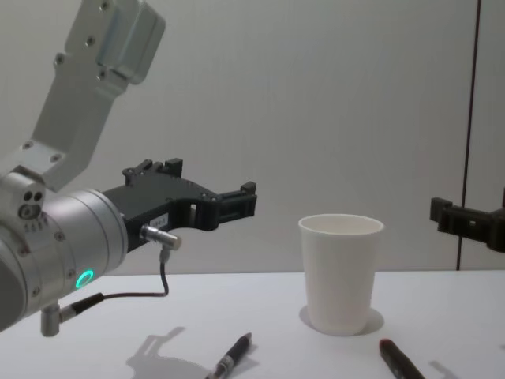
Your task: Place the pen into the pen holder.
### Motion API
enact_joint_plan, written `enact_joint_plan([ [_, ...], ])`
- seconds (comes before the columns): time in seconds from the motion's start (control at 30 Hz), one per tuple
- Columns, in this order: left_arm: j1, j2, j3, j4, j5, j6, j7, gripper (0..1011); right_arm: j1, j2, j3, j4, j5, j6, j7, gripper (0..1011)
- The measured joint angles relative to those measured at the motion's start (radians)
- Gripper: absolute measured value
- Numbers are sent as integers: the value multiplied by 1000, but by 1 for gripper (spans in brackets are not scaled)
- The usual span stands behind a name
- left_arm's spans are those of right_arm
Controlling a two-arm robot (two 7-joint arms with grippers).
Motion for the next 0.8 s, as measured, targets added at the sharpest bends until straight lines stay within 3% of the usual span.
enact_joint_plan([
  [0.53,4,4,-5,-5,-2,6,-13,1001,0,0,0,0,0,0,0,1002],
  [0.8,21,26,-17,-28,-24,24,-32,1001,0,0,0,0,0,0,0,1002],
])
